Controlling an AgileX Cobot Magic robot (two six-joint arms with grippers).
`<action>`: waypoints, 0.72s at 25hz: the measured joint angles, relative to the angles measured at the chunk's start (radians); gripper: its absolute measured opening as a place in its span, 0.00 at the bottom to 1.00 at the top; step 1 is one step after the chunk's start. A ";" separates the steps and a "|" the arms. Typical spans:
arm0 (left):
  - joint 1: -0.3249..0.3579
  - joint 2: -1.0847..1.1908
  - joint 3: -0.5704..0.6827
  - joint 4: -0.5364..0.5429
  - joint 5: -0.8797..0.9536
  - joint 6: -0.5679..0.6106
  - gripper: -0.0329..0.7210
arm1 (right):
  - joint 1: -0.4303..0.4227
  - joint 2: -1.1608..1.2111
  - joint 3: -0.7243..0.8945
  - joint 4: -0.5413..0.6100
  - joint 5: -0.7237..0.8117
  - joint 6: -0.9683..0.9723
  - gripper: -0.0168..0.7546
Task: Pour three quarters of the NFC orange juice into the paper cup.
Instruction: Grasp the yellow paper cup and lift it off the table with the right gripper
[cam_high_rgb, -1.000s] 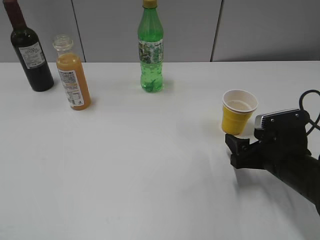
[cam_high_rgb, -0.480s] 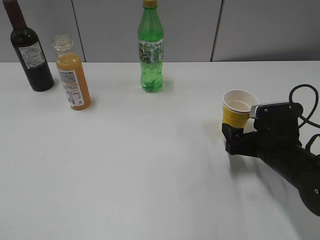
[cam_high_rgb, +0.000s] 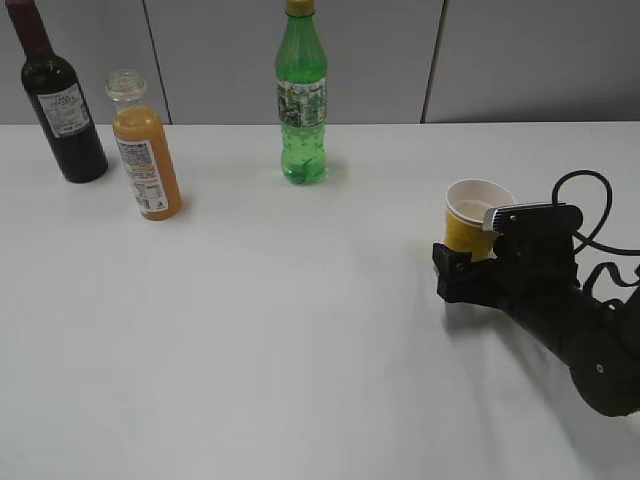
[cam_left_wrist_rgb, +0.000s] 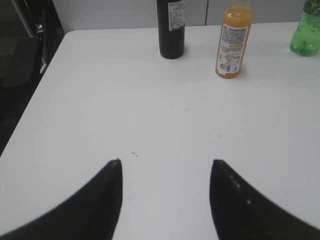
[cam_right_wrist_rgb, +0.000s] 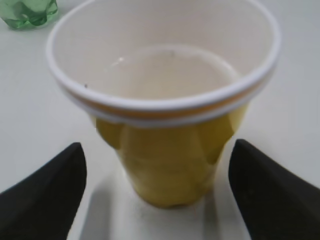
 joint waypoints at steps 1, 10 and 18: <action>0.000 0.000 0.000 0.000 0.000 0.000 0.61 | 0.000 0.007 -0.008 0.000 0.000 0.000 0.90; 0.000 0.000 0.000 0.000 0.000 0.000 0.61 | 0.000 0.070 -0.069 0.019 -0.010 0.024 0.89; 0.000 0.000 0.000 0.000 0.000 0.000 0.61 | 0.000 0.094 -0.110 0.027 -0.017 0.041 0.87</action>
